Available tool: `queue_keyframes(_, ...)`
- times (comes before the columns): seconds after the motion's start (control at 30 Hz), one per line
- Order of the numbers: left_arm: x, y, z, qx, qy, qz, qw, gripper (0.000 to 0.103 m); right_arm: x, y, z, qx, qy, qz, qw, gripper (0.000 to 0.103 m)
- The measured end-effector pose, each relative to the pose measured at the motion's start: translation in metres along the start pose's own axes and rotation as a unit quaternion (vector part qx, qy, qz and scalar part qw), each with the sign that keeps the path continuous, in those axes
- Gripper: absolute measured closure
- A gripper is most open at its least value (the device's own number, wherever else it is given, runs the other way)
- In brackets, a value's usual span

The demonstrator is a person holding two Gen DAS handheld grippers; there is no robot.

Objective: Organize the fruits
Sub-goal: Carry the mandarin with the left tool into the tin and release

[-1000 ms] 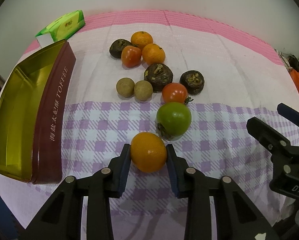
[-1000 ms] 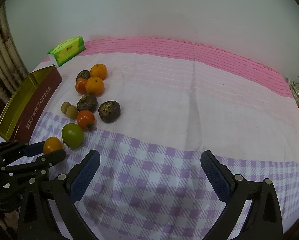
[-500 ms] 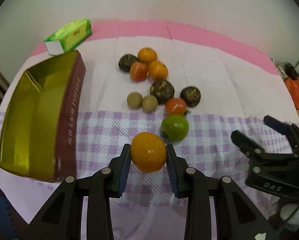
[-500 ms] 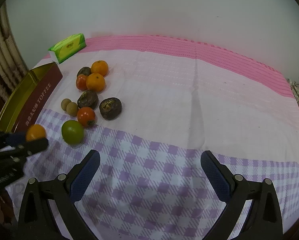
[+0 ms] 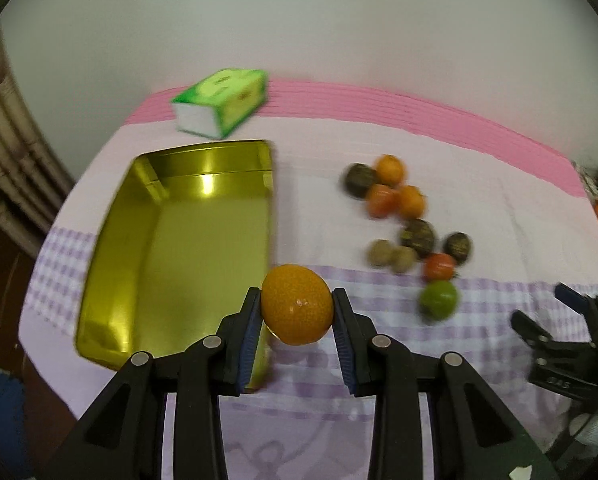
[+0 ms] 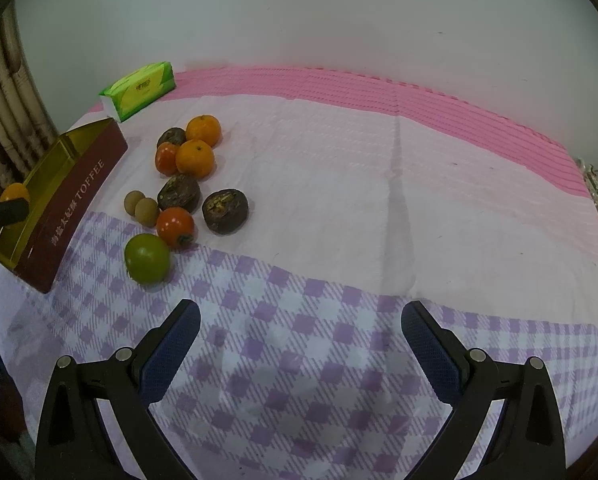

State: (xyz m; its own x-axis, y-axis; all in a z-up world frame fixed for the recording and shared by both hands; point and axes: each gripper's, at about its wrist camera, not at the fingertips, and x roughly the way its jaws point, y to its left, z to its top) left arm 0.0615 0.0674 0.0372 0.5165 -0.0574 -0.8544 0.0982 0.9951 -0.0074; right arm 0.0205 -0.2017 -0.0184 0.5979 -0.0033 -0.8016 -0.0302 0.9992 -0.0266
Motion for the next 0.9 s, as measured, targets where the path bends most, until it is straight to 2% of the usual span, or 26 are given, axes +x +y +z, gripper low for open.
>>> queue_keyframes(0.23,0.013,0.048,-0.003,-0.034,0.012,0.041,0.9985,0.072,-0.001,0.005,-0.002,-0.009,-0.001,0.004,1.000,0.003)
queue_keyframes(0.47,0.032,0.084,-0.012,-0.061,0.037,0.061,0.9956,0.072,-0.001,0.018,-0.003,-0.022,0.001,0.012,1.000,0.003)
queue_keyframes(0.9,0.048,0.099,-0.024,-0.071,0.058,0.075,0.9930,0.072,0.001,0.045,-0.003,-0.053,0.003,0.031,0.998,0.003)
